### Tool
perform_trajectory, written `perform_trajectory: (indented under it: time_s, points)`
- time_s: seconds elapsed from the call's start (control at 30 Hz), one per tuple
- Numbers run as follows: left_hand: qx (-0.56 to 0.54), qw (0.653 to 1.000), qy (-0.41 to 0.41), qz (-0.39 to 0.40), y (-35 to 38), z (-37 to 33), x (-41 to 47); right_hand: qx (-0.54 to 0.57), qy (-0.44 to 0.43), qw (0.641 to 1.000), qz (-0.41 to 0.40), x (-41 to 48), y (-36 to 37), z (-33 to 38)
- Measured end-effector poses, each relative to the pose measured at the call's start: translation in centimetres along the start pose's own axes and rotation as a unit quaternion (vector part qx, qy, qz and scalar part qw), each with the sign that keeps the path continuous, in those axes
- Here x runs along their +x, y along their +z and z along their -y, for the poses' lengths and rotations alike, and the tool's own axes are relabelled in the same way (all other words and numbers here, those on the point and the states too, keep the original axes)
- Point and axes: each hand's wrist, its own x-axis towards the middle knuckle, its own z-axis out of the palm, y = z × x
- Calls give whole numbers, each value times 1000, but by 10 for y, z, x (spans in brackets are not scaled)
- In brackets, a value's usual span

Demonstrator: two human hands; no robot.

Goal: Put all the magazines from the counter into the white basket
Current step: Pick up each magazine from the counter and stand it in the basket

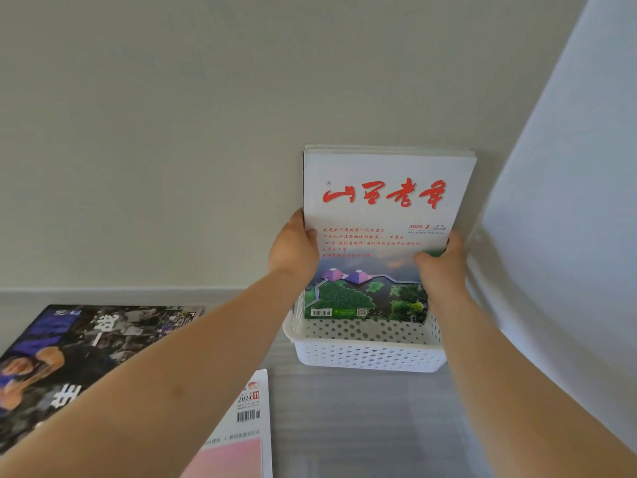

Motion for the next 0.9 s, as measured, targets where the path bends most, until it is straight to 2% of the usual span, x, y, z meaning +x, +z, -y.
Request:
perform_trajectory:
  time_s: [0.13, 0.27, 0.33, 0.4, 0.53, 0.63, 0.67, 0.73, 0.8, 0.9]
  points:
    - [31, 1000, -6, 6, 1, -1, 1, -11, -4, 1000, 19, 0, -2, -1]
    - [-14, 995, -24, 95, -11, 3, -4, -25, -25, 999, 19, -4, -6, -3]
    - [-10, 993, -20, 114, -24, 12, -13, -19, -35, 999, 2, -12, -10, -1]
    - [-9, 993, -26, 112, -41, 26, -27, -39, -56, 998, -9, -25, -12, 2]
    - [4, 995, -45, 92, -88, 68, -72, -86, -154, 984, -33, -72, -11, 12]
    - [55, 991, -80, 89, -128, 106, -119, -143, -148, 978, -28, -123, 0, 9]
    - [94, 988, -85, 93, -139, 120, -137, -165, -148, 975, -3, -145, 6, 5]
    - [172, 974, -84, 123, -158, 150, -175, -230, -146, 957, 101, -194, 20, -10]
    - [209, 962, -97, 148, -169, 178, -211, -329, -140, 910, 211, -242, 31, -31]
    - [208, 955, -132, 165, -178, 207, -252, -420, -98, 852, 297, -297, 43, -64]
